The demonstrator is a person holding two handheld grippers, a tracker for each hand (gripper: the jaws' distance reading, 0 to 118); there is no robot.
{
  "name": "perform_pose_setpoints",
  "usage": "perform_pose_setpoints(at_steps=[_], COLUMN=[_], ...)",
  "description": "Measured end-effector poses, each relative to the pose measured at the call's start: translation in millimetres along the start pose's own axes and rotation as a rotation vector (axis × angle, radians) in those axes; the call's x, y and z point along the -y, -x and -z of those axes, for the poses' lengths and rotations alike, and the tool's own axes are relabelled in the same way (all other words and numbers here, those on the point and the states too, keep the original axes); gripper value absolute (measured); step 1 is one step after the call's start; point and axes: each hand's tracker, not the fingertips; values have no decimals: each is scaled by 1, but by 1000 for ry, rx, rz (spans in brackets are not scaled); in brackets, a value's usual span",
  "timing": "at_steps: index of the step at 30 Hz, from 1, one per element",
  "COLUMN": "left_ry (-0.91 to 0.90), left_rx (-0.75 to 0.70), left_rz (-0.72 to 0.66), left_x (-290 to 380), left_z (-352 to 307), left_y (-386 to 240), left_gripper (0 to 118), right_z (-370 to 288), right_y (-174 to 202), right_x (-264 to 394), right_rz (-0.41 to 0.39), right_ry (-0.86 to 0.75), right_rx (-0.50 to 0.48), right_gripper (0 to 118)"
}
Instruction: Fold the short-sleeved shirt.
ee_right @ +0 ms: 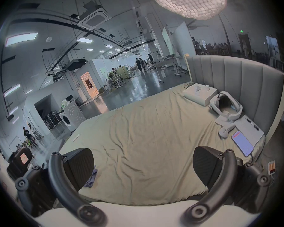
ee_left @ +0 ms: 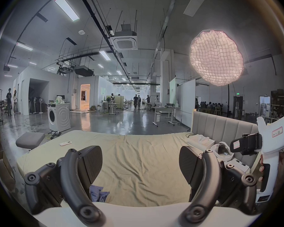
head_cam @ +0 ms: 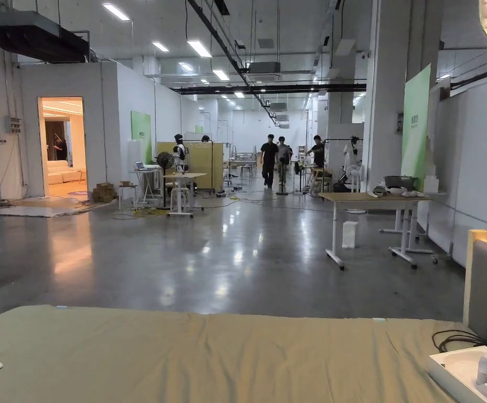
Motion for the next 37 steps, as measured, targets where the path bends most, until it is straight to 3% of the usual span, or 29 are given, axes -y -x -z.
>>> perform_pose_setpoints(at_steps=[5,9,12,16,19,22,30,37], left_ry=[8,7,0,-19,-25,-26,-18,-9], left_rx=[6,9,12,8,13,10,25,19], left_rz=[4,9,12,5,-4,-4,0,-6], left_x=[0,0,-3,-5,-5,-6,-4,-1], left_z=[2,1,0,-2,-2,-2,-2,-1], left_y=[-2,-3,-3,-3,-3,-5,-9,-7], left_gripper=[99,99,99,99,99,99,99,99], right_z=[-4,-10,-22,-38,-43,-47,-44,-41], right_y=[3,3,-6,-4,3,11,24,18], right_x=[0,-3,-6,-4,3,13,18,16], right_rz=[-23,5,61,-23,-171,-304,-371,-353], right_ry=[-34,-91,-178,-287,-352,-413,-420,-409], right_rx=[-14,7,-98,-169,-45,-9,-22,-32], right_gripper=[117,117,118,118,118,118,118,118])
